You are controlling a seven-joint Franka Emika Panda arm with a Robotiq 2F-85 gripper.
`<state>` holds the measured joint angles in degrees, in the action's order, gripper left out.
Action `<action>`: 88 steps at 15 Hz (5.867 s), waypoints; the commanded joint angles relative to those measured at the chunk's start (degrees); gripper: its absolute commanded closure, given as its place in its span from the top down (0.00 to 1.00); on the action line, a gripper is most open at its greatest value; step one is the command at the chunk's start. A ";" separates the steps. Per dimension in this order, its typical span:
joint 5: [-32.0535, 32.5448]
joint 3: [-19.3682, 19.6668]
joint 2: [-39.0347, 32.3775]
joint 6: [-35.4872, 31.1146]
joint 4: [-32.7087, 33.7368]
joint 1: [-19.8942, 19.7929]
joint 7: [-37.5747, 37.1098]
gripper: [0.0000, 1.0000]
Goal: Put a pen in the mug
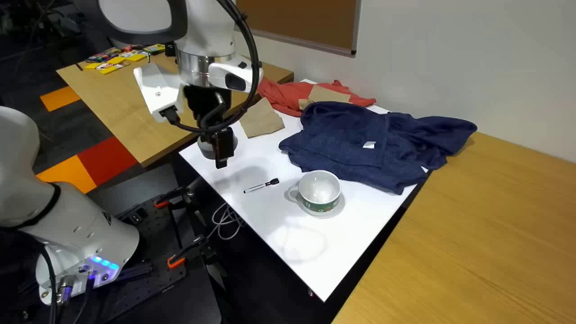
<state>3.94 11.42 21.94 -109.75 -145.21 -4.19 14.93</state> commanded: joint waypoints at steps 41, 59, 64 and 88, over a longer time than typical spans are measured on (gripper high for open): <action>-10.20 -8.36 -40.92 -57.80 -2.87 7.10 -24.03 1.00; -7.75 -4.77 -45.61 -57.96 0.48 10.36 -28.35 0.01; -7.75 -4.44 -43.37 -57.48 -0.41 10.59 -28.73 0.03; 27.49 14.72 -32.63 -57.69 9.28 13.54 -72.47 0.03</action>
<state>26.12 23.61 -8.77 -166.57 -138.16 7.06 -50.30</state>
